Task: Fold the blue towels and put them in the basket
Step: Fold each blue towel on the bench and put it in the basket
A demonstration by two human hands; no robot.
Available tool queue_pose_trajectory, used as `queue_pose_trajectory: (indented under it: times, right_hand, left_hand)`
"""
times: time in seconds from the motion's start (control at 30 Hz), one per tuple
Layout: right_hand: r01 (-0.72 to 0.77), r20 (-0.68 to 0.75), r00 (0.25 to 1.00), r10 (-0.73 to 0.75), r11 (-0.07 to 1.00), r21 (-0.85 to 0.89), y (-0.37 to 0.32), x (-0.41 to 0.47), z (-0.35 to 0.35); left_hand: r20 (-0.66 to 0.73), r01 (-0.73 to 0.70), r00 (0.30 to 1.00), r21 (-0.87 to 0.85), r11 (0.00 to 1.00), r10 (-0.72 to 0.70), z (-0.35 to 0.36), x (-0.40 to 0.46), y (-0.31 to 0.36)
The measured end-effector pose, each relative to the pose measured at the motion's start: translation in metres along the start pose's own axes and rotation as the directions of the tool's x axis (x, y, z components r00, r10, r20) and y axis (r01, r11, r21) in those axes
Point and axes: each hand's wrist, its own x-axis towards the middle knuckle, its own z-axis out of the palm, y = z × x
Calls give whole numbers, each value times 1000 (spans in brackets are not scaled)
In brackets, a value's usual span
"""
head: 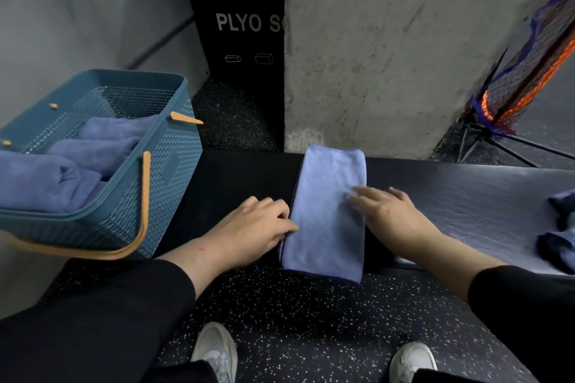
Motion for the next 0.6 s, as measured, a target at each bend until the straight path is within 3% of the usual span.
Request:
queue_pose_trajectory:
  times: [0.07, 0.17, 0.27, 0.4, 0.5, 0.6]
  right_hand:
    - [197, -76, 977, -197, 980, -8, -5, -12, -2]
    - [351, 74, 934, -351, 936, 8, -7, -35, 11]
    - [317, 176, 935, -309, 948, -22, -8, -51, 21]
    - [270, 54, 962, -268, 962, -38, -22, -49, 25]
    - [209, -107, 974, -201, 975, 73, -32, -43, 24]
    - [141, -76, 989, -126, 957, 253, -29, -38, 16]
  left_hand:
    - [32, -49, 998, 36, 998, 48, 5, -4, -7]
    - [121, -65, 991, 43, 997, 60, 6, -9, -8]
    - [198, -59, 979, 40, 997, 50, 4, -9, -4]
    - [233, -73, 971, 88, 993, 51, 6, -8, 3]
    - [227, -41, 973, 52, 998, 28, 9, -6, 13]
    - [98, 20, 995, -90, 996, -11, 13, -2, 18]
